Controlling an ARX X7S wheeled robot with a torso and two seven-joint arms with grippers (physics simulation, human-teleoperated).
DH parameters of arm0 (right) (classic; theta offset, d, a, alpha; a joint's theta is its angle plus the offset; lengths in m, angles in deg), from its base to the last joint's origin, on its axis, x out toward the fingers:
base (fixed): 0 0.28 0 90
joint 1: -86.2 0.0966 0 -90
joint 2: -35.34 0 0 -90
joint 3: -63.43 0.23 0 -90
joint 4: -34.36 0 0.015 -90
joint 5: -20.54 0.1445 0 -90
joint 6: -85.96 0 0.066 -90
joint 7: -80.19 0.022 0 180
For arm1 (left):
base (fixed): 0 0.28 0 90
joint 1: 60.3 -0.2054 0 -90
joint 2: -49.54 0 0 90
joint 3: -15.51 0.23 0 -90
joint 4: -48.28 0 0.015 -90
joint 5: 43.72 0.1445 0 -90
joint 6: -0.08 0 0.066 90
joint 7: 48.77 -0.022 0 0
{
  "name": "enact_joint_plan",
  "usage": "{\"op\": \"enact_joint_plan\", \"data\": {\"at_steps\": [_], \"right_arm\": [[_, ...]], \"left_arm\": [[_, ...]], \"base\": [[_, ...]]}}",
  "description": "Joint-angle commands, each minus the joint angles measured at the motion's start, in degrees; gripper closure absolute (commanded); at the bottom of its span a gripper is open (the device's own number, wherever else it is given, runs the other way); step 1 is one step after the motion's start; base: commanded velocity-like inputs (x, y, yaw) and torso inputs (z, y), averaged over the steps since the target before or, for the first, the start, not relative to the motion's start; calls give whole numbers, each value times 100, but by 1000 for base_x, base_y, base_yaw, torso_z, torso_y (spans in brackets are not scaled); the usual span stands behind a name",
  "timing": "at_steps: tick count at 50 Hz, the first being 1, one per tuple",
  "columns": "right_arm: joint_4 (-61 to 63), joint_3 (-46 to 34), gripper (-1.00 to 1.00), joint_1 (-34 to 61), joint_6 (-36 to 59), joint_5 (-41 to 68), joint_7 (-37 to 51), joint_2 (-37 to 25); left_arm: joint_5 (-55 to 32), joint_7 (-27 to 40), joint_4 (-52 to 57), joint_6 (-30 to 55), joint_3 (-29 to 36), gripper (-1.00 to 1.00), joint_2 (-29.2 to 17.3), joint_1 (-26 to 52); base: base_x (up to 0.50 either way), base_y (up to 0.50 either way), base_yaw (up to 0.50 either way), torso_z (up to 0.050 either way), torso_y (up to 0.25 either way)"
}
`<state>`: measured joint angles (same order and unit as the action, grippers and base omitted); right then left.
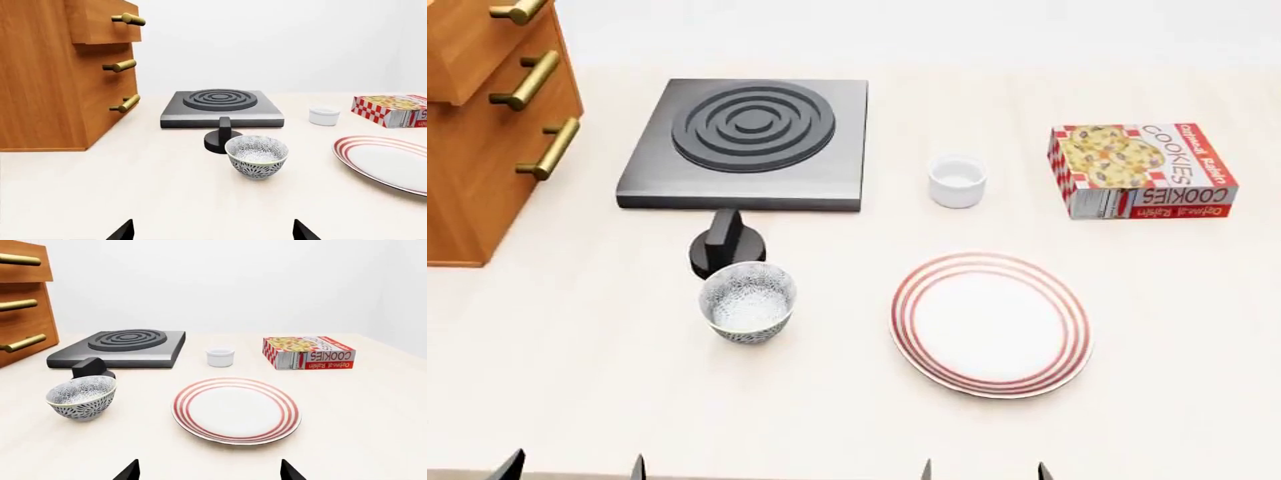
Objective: Pick the akita bowl on the wooden cabinet and place it on the plate.
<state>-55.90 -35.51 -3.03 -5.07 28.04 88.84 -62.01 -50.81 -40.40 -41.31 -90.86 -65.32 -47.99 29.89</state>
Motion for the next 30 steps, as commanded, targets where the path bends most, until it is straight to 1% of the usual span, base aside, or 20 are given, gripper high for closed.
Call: {"op": "enact_joint_plan", "data": {"at_steps": [1,5,24,30], "right_arm": [[-1,-62,-100,6,-14,44,47,-50],[1,-74,-100,8,-12,61,69,-66],[-17,-179,-100,18,-66,39,161,-136],[-10,-228,-100,22,-67,-28,219,-164]], "left_arm": [[-35,79,-28,52,45,-100,-36,34],[-48,110,-19,83,59,-100,-48,40],[-86,195,-15,72,148,-100,-115,44],[-77,233,-10,77,186,-100,-130,40]], "base": [[0,0,0,33,0],[0,0,0,20,0],[0,1,0,0,0],[0,105,0,0,0]]}}
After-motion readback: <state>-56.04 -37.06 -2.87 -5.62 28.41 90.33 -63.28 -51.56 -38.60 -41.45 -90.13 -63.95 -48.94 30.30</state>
